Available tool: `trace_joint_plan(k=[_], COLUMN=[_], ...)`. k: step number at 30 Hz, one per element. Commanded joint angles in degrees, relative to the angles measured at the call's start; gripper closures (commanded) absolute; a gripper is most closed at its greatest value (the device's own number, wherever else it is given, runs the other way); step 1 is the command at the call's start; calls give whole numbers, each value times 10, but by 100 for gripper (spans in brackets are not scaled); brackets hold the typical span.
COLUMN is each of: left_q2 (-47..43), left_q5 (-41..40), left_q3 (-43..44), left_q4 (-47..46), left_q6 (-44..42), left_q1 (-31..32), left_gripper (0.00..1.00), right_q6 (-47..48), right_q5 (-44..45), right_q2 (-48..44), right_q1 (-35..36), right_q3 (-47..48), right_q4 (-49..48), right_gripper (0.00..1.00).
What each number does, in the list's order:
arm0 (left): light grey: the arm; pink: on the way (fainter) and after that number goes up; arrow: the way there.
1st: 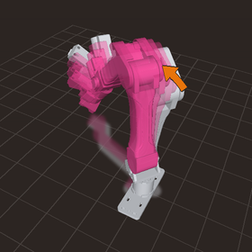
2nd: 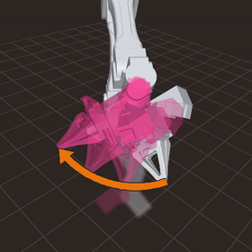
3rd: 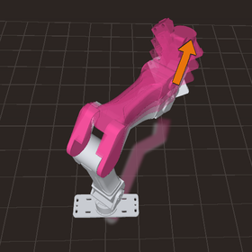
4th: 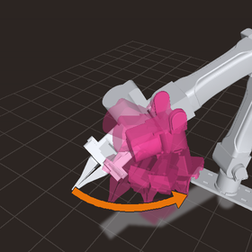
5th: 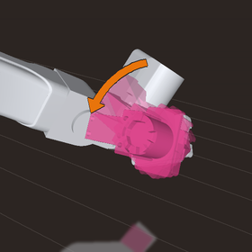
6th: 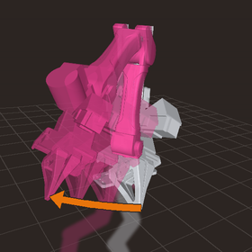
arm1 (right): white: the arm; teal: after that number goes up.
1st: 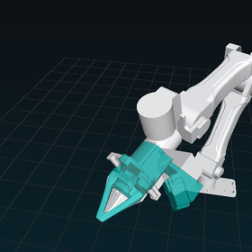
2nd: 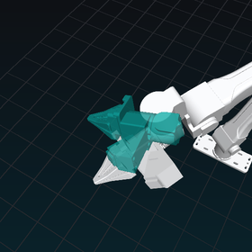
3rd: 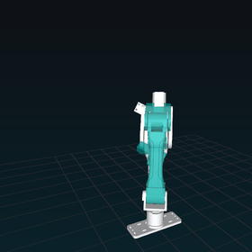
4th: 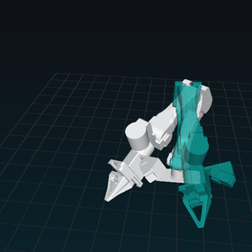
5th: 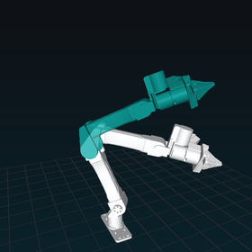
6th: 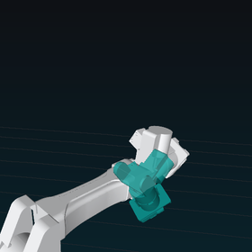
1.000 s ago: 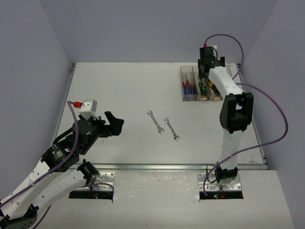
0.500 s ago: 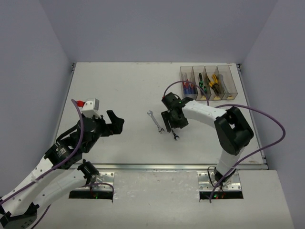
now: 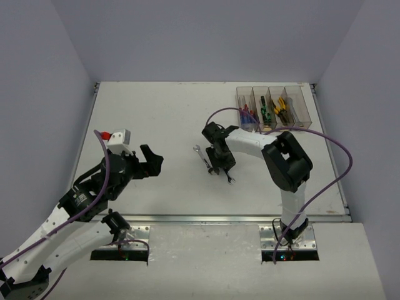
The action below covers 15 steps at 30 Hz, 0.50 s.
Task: Sort the tools into containers
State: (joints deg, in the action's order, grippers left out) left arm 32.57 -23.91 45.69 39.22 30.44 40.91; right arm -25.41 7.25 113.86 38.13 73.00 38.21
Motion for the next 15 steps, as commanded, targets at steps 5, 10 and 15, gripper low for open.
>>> trace_joint_plan(k=[5, 10, 15], left_q2=[-7, -8, -9], left_q5=[11, 12, 13], left_q3=[2, 2, 2], left_q4=[-25, -27, -27], left_q6=[-6, -7, -8], left_q1=[2, 1, 1], left_gripper=[0, 0, 0], right_q6=[26, 33, 40], right_q5=[19, 23, -3], right_q2=[30, 46, 63], right_q1=[-29, -36, -37], right_q3=[25, 20, 20], right_q4=[13, 16, 15], right_gripper=[59, 63, 72])
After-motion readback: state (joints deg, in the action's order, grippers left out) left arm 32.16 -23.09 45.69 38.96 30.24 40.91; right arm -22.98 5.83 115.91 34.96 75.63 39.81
